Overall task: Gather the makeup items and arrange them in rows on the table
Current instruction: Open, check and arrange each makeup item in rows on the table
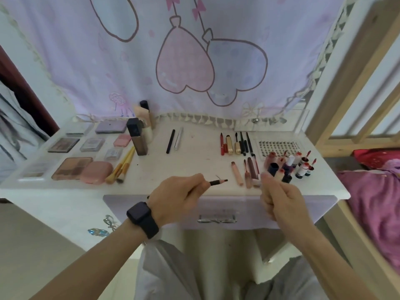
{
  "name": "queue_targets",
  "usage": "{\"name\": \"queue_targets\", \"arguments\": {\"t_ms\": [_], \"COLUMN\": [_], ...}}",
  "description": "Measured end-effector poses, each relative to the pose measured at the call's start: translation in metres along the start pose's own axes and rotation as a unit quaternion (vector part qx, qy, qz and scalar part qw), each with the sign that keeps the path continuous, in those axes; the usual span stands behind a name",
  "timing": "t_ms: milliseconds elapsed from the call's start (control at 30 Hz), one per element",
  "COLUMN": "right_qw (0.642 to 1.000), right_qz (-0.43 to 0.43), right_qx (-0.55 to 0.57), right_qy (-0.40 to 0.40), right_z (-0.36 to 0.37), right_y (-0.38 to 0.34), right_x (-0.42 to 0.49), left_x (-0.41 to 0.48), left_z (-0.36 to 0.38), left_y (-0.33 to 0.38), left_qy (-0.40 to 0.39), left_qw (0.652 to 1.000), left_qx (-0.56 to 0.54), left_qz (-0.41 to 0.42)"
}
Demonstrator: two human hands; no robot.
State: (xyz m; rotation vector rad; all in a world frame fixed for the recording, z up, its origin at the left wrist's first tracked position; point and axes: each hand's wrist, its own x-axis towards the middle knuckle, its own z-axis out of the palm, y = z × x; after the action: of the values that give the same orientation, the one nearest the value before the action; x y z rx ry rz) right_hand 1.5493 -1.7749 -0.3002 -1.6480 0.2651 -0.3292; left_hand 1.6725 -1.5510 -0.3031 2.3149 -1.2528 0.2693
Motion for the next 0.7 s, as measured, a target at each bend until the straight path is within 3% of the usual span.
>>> {"name": "queue_targets", "arguments": {"t_ms": [100,200,300,467,700], "right_qw": [0.998,0.999,0.999,0.999,0.998], "right_qz": [0.016,0.026,0.017,-0.023,-0.011], "right_qx": [0.013,0.025,0.012,-0.005,-0.060], "right_qy": [0.054,0.011,-0.040,-0.034,-0.005], "right_z": [-0.027,-0.020,-0.001,0.020,0.032], "right_y": [0.001,0.004,0.005,0.002,0.003], "right_x": [0.005,0.006,0.006,0.016,0.051], "left_x": [-0.011,-0.001,0.017,0.038,0.076], "left_z": [0.005,0.014,0.022,0.023,0.028], "left_y": [-0.019,-0.015,-0.011,-0.014,-0.036], "left_qy": [0.015,0.056,0.063,0.067,0.062], "left_qw": [0.997,0.979,0.921,0.847,0.777], "left_qx": [-0.051,-0.152,-0.310,-0.447,-0.519], "left_qz": [-0.061,-0.126,-0.226,-0.281,-0.351]}}
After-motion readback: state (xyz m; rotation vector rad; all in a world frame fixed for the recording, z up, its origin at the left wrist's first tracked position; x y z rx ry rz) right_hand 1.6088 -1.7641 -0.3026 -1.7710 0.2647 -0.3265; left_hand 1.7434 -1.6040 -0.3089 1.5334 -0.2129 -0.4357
